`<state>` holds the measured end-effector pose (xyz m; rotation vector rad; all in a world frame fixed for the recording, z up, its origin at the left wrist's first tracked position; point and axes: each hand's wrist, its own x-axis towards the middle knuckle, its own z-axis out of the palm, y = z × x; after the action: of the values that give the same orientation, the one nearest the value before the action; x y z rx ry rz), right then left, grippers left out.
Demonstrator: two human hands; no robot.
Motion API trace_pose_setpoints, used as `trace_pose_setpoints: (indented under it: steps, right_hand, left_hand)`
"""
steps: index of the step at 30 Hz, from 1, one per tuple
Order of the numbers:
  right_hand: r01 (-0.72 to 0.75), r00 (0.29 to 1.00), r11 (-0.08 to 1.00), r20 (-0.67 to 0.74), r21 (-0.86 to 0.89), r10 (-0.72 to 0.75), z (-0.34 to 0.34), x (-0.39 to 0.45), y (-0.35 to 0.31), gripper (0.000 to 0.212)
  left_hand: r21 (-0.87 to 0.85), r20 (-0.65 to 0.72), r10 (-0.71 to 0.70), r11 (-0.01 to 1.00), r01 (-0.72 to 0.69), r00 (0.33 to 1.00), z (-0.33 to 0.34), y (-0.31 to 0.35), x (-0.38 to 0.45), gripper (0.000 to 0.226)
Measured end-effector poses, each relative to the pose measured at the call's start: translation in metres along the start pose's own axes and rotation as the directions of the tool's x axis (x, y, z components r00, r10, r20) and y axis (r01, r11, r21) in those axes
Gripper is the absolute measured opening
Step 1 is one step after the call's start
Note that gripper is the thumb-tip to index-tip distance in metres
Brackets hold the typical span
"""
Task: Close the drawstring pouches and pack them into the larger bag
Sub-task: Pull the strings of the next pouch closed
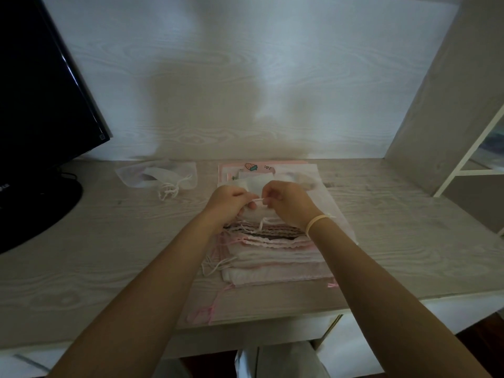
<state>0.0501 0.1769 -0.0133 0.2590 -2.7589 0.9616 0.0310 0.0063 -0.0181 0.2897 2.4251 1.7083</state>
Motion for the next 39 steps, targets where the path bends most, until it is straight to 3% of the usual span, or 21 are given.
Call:
trace_pose_setpoints:
  steps: [5, 10, 14, 22, 28, 32, 37, 39]
  right_hand:
    - [-0.034, 0.998, 0.999, 0.043, -0.001, 0.034, -0.001, -0.003, 0.004, 0.003]
    - [-0.012, 1.0, 0.989, -0.005, 0.144, 0.013, 0.0, 0.001, -0.006, 0.022]
    - [0.005, 0.999, 0.998, -0.045, 0.059, -0.003, 0.005, 0.003, -0.013, 0.021]
    - [0.024, 0.993, 1.0, -0.113, 0.017, -0.022, 0.01, 0.005, -0.017, 0.036]
    - [0.036, 0.991, 0.999, -0.126, 0.014, -0.034, 0.014, 0.003, -0.015, 0.02]
    - [0.067, 0.986, 0.998, -0.151, -0.016, -0.069, 0.016, 0.003, -0.015, 0.007]
    - [0.089, 0.983, 0.987, -0.145, -0.133, -0.108, 0.016, 0.004, -0.016, 0.013]
    - [0.091, 0.987, 0.977, -0.114, -0.193, -0.114, 0.016, 0.004, -0.018, 0.016]
  left_hand:
    - [0.049, -0.053, 0.079, 0.996, -0.077, 0.995, 0.005, -0.003, 0.004, 0.013]
    - [0.09, -0.03, 0.161, 0.983, -0.158, 0.986, 0.007, -0.003, 0.005, 0.007]
    - [0.145, -0.006, 0.19, 0.972, -0.187, 0.982, 0.007, 0.0, 0.004, 0.009]
    - [0.197, -0.126, 0.16, 0.971, -0.133, 0.979, 0.004, -0.002, 0.007, 0.01]
    - [0.062, -0.19, 0.069, 0.996, -0.058, 0.979, -0.002, -0.003, 0.009, 0.019]
    - [0.072, -0.216, 0.048, 0.997, -0.033, 0.975, 0.002, -0.001, 0.01, 0.015]
    - [0.154, -0.074, 0.046, 0.988, -0.034, 0.996, 0.001, 0.001, 0.007, 0.027]
    - [0.195, -0.091, 0.079, 0.979, -0.06, 0.993, 0.003, 0.002, 0.006, 0.025]
